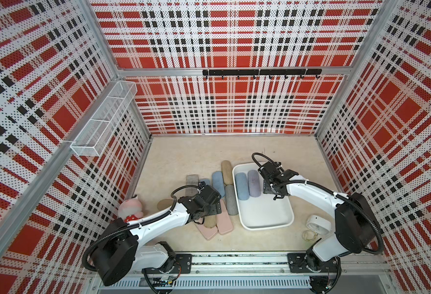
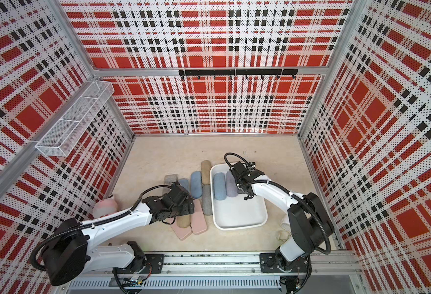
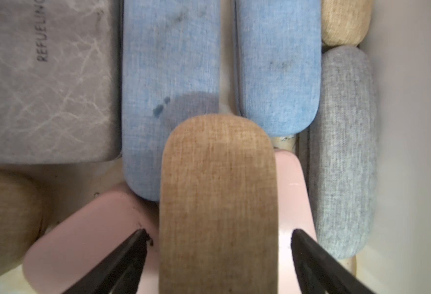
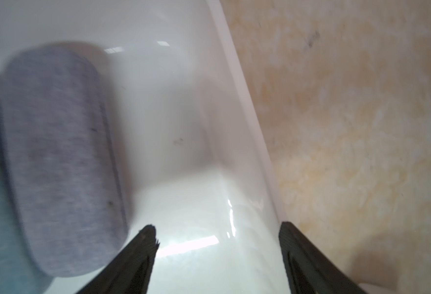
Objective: Put the glasses cases into the storage boxes
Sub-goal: Adjust the storage box at the center of the board.
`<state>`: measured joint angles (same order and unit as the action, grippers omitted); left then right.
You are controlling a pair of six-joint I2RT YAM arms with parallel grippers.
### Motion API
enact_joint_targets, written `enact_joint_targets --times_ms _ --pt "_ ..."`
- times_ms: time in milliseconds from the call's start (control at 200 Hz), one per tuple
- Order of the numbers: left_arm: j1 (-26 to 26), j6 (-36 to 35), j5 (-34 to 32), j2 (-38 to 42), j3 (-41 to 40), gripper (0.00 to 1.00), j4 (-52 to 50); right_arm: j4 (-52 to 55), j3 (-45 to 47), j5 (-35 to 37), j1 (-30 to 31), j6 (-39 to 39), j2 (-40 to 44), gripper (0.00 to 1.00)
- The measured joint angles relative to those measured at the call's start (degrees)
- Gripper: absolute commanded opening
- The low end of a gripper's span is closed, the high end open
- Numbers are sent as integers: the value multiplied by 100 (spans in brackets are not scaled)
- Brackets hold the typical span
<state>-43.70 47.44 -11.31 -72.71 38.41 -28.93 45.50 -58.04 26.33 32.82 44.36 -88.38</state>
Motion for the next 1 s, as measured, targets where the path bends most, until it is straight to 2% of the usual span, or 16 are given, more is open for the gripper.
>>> enact_joint_targets --times_ms 356,691,1002 --pt "0 -44 -63 -166 55 85 17 271 511 -109 -13 509 1095 74" --pt "0 -59 -70 -192 57 82 15 501 1080 -466 -17 957 1134 68" --pt "55 -61 -70 -192 61 80 17 970 1458 -636 767 1663 1410 65"
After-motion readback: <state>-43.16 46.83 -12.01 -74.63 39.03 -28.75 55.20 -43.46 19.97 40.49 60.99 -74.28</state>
